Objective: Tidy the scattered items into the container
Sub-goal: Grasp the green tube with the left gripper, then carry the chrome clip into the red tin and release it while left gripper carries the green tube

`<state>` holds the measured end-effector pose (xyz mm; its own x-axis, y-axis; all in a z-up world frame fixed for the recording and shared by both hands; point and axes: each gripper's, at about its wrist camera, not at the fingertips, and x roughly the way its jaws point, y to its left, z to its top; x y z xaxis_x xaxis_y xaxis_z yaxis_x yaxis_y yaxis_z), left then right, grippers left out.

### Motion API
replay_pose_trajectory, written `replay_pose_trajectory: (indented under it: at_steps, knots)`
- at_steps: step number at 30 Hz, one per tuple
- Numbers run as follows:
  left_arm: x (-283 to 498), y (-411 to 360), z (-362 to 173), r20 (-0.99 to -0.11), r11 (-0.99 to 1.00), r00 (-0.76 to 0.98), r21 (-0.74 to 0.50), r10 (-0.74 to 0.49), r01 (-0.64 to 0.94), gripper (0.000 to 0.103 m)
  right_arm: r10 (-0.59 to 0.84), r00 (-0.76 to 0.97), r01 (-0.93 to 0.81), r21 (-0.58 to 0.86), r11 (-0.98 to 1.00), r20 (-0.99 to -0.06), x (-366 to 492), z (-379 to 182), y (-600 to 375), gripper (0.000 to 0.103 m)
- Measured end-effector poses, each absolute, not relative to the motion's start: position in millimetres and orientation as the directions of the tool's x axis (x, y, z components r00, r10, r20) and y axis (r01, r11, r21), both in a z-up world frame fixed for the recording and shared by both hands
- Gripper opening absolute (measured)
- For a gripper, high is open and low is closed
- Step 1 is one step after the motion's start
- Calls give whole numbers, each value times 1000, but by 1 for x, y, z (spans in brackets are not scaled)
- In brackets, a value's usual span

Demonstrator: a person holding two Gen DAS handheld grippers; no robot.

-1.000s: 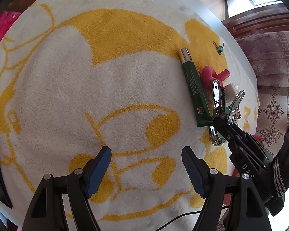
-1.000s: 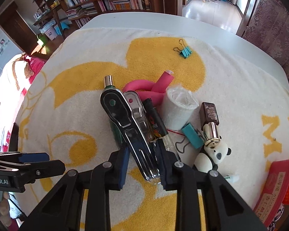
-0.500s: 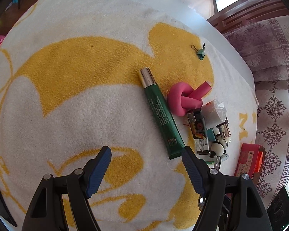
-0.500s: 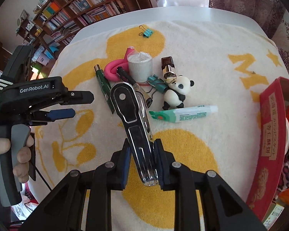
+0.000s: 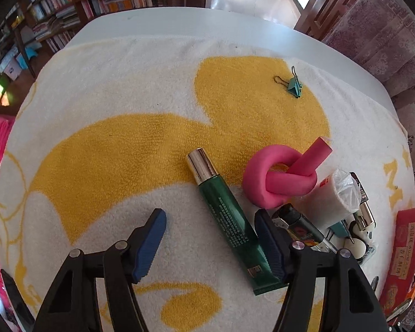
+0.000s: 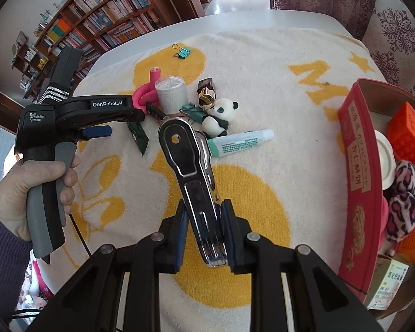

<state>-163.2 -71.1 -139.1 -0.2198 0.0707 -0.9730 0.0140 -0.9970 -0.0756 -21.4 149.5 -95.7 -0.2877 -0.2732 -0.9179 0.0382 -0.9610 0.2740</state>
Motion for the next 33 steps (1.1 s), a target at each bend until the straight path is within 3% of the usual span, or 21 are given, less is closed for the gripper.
replay_pose_trajectory:
  at_steps: [1, 3, 6, 24, 33]
  knots:
    - [-163, -74, -138, -972, -998, -225, -70, 66, 9, 53, -270, -290, 37, 271, -962, -918, -21, -95, 150, 26]
    - [-165, -86, -137, -970, -995, -227, -93, 85, 21, 34, -270, -293, 32, 272, -962, -917, -20, -95, 152, 26]
    - [-168, -106, -137, -966, -986, -214, -158, 145, 44, 23, -271, -294, 30, 274, -961, -917, -19, -95, 151, 26]
    - [-132, -116, -104, -948, -973, -248, -222, 202, 56, 21, -287, -338, -9, 308, -951, -896, -2, -79, 162, 26]
    - [-93, -70, -76, -933, -965, -257, -264, 253, 9, 21, -289, -375, -17, 318, -948, -881, 23, -64, 188, 26]
